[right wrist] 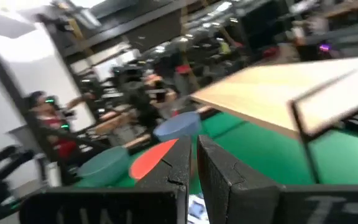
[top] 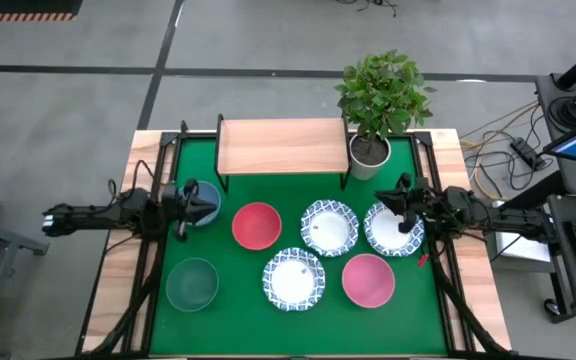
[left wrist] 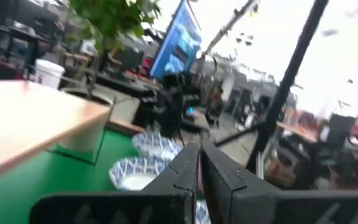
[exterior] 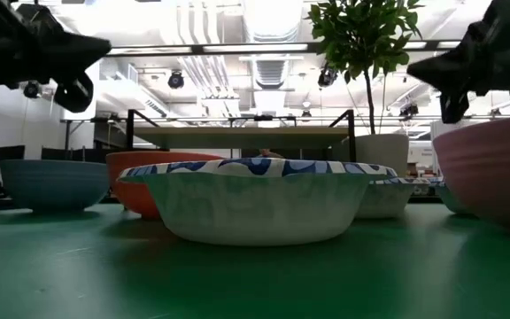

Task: Place and stack bowls onto a shelf
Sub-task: Put the orange bowl on the shelf

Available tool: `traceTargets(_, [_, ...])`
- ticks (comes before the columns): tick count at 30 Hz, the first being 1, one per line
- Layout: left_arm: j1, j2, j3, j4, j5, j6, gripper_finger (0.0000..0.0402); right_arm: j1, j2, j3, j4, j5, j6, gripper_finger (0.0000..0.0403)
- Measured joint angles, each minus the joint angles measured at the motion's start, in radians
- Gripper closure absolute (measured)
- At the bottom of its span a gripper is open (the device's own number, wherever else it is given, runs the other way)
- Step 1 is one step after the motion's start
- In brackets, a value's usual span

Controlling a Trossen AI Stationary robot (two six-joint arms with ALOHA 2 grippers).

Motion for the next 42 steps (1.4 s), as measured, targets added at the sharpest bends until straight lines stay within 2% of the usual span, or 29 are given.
traceTargets(6, [-0.001,-0.001,0.000,0.085,-0.011,-0.033,0.0402,0.006,0.001,0.000,0.151,-0.038,-0.043,0.0385])
traceTargets(12, [-0.010,0.016,-0.008,0.114,-0.015,-0.144,0.0402,0.006,0.012,0.000,0.177,-0.029,-0.073,0.0385])
traceTargets(17, [-0.020,0.085,-0.008,0.252,-0.015,-0.104,0.0402,0.006,0.064,0.000,0.242,-0.019,-0.102,0.0385])
traceTargets(22, [-0.020,0.201,-0.008,0.378,-0.022,-0.029,0.0402,0.007,0.190,0.000,0.415,-0.020,-0.137,0.0385])
traceTargets(26, [-0.020,0.287,0.003,0.374,-0.025,0.002,0.0402,0.007,0.331,0.001,0.584,-0.019,-0.182,0.0385])
traceTargets(29, [-0.020,0.337,0.027,0.367,-0.025,0.021,0.0402,0.007,0.441,0.039,0.643,-0.019,-0.190,0.0385])
traceTargets(32, [-0.019,0.358,0.084,0.270,-0.036,0.037,0.0402,0.007,0.559,0.111,0.639,-0.019,-0.214,0.0385])
traceTargets(36, [-0.020,0.357,0.236,-0.102,-0.056,0.083,0.0402,0.007,0.716,0.213,0.638,-0.019,-0.268,0.0385])
traceTargets(39, [-0.022,0.364,0.342,-0.368,-0.145,0.085,0.0402,0.007,0.823,0.292,0.611,-0.020,-0.275,0.0385])
traceTargets(42, [-0.022,0.366,0.411,-0.525,-0.208,0.088,0.0402,0.009,0.913,0.395,0.537,-0.022,-0.276,0.0385])
